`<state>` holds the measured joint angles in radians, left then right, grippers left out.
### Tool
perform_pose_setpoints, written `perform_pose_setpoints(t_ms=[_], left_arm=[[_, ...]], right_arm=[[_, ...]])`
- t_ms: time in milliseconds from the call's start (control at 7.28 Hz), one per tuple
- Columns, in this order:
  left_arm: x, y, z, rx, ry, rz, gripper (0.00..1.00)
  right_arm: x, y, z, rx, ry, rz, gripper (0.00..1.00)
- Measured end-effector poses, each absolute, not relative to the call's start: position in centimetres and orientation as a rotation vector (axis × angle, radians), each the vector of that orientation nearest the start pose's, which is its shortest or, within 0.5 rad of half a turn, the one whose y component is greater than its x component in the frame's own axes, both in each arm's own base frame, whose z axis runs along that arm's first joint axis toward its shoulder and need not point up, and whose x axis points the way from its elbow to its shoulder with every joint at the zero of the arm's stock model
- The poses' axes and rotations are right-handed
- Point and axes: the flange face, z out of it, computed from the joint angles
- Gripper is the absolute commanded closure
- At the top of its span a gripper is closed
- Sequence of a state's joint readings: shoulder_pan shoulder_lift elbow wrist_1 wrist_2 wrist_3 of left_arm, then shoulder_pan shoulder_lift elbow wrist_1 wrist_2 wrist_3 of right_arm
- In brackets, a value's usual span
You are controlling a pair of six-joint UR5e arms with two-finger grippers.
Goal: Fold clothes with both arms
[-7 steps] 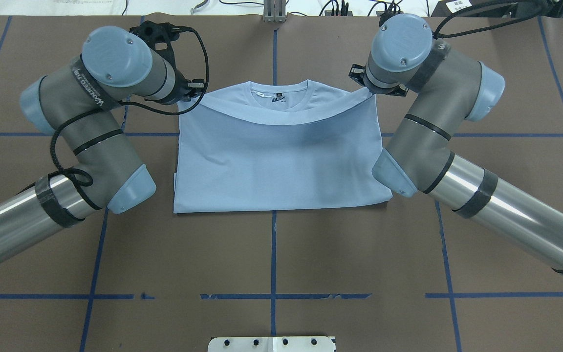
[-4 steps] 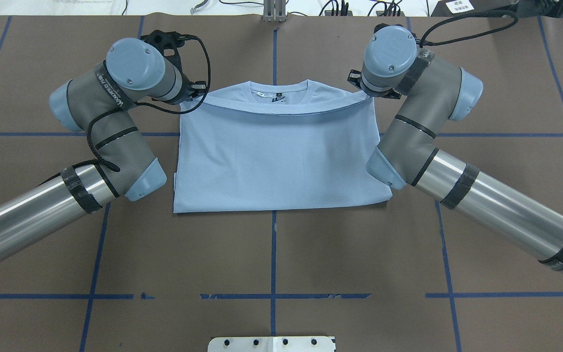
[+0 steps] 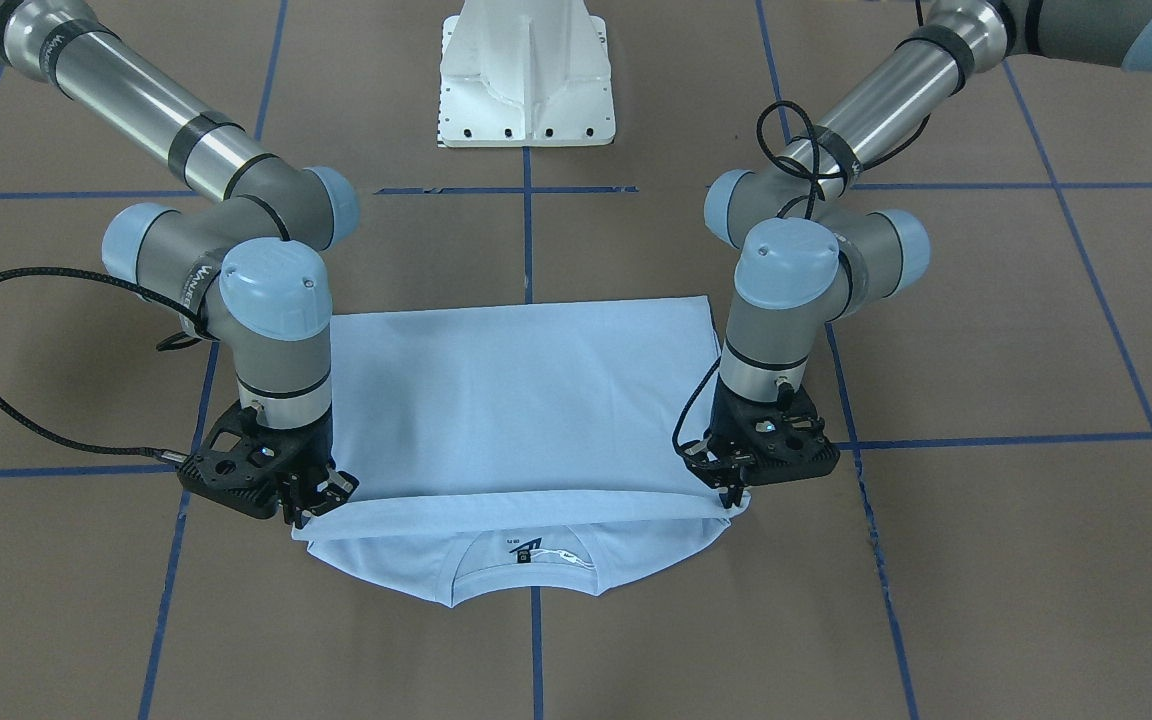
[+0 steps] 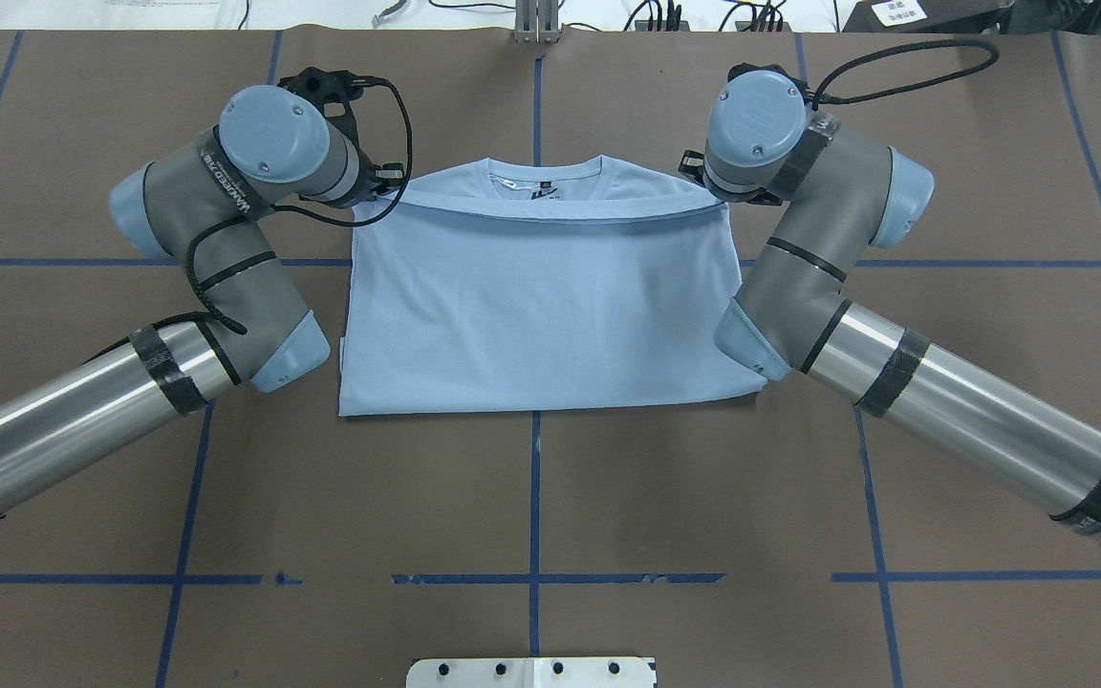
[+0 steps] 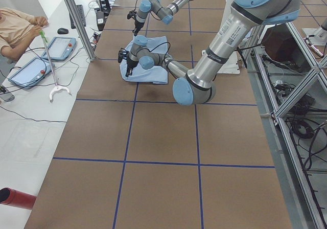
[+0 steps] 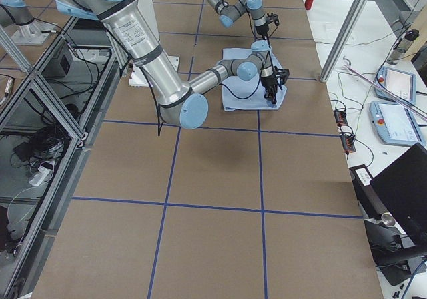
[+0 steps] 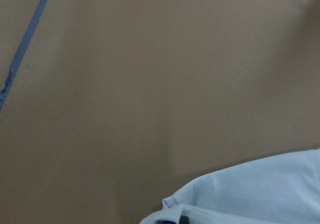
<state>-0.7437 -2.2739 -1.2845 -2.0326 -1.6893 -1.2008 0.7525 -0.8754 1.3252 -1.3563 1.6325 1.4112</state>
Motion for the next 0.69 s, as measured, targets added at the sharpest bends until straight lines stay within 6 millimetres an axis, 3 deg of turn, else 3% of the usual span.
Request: perform_pose_setpoints(t_ms=[275,412,687], left_arm=[[47.6,-60.4,31.1,0.408,0.818,-0.238,0.0],[46.0,-58.7,31.1,0.437,0.838,-0.194,0.0],[43.2,-52.7,31.2,0.449,0.905,-0.125,0.0]], right_arm=[[-46.8,-61.6,32.8,0.252,-0.645,0.541,0.0],[-46.2,-61.6,32.2,0.27,-0.655,0.499,0.0],[-44.8,-60.6,31.1,0.308,-0.679,0.409,0.0]])
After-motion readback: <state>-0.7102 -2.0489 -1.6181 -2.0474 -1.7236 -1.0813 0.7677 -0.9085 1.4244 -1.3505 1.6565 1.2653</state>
